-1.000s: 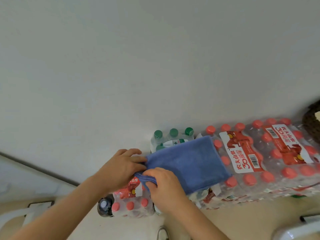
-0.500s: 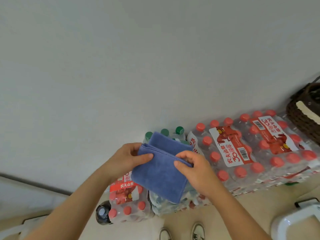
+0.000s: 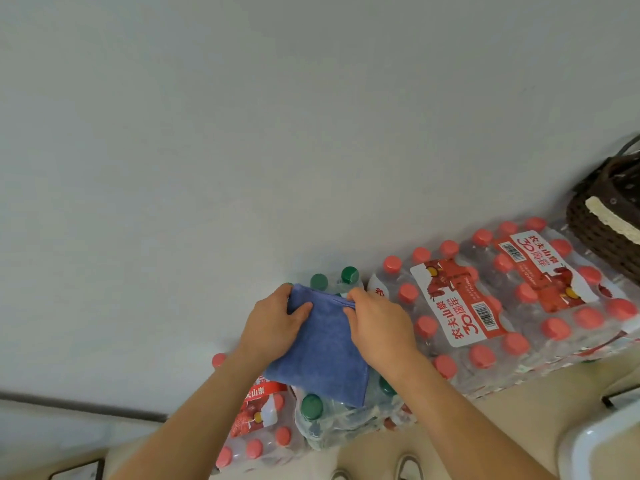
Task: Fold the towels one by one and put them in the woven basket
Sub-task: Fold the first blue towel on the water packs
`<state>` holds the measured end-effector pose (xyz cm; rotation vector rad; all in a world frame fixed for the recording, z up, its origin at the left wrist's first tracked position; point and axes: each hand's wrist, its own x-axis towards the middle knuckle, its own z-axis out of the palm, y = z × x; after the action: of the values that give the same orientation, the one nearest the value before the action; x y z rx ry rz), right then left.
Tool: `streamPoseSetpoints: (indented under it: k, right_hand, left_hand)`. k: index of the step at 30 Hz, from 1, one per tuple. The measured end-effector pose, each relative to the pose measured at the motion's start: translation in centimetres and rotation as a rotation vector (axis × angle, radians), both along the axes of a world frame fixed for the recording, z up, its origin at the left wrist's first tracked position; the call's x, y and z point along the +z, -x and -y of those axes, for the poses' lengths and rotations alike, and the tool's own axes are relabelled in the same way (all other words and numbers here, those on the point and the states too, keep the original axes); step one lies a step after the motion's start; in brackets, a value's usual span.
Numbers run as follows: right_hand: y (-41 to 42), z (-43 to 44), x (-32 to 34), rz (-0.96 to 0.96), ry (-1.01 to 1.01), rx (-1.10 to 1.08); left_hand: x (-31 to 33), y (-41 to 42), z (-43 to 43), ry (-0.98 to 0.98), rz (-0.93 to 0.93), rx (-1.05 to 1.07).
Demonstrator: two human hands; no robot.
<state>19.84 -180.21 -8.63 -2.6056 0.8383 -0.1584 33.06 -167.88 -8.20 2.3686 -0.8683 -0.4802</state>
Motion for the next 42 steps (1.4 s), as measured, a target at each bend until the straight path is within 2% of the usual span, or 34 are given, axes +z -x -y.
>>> streamPoseSetpoints:
  k: [5,10,12,16,23,30,34,38,42]
  right_hand:
    - [-0.3,0.4,-0.2,-0.031,0.023,0.001]
    - [-0.8,0.7,-0.5,-0.073,0.051,0.006]
    - [-0.9,0.8,-0.7,-0.074,0.03,-0.004]
    - [-0.7,1.0,-1.2,-0.046,-0.02,-0.031]
    - [-0.5,3.5,-0.7,-0.11,-0.26,0.014]
    - [-0.9,4.5,0.1,-0.122,-0.286,0.073]
    - [-1.0,5.3,0.7,-0.122,-0.412,0.073]
    - [-1.3,6.3,1.6,-0.215,-0.62,0.137]
    - [-1.8,7.3,4.3,-0.179,-0.685,0.21]
  left_hand:
    - [0.0,-0.6,1.1,-0.106,0.044,-0.034]
    - [-0.1,-0.7,1.7,-0.295,0.226,-0.039]
    - [-0.1,-1.0,1.8,-0.289,0.259,-0.043]
    - [-0.1,-2.3,2.1,-0.231,0.062,-0.098]
    - [-0.1,-2.5,2.6,-0.158,-0.048,-0.06]
    - [-0.1,-2.7,2.2,-0.072,-0.135,-0.033]
    - [-0.1,-3.1,2.1,-0.054,-0.339,-0.03]
    - [1.2,-3.6,1.5,-0.044,-0.582,-0.081]
    - [3.7,-3.8,0.3,0.043,-0.682,-0.109]
